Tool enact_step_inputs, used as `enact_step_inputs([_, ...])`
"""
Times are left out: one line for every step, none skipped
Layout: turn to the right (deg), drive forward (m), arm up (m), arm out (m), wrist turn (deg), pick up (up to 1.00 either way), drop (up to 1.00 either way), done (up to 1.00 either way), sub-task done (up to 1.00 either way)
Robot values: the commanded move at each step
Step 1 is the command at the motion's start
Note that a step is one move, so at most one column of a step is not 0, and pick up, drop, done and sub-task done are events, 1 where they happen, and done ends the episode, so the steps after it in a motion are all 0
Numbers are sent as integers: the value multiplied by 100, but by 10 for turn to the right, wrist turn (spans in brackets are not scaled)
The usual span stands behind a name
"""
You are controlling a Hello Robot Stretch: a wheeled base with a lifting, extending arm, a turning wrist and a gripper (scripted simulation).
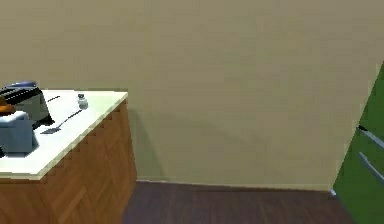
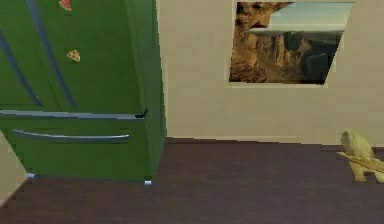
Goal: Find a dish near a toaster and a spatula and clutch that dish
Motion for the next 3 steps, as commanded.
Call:
enact_step_inputs([0,15,0,0,0,0,0,0,0])
enact_step_inputs([-450,0,0,0,0,0,0,0,0])
enact_step_inputs([-450,0,0,0,0,0,0,0,0])
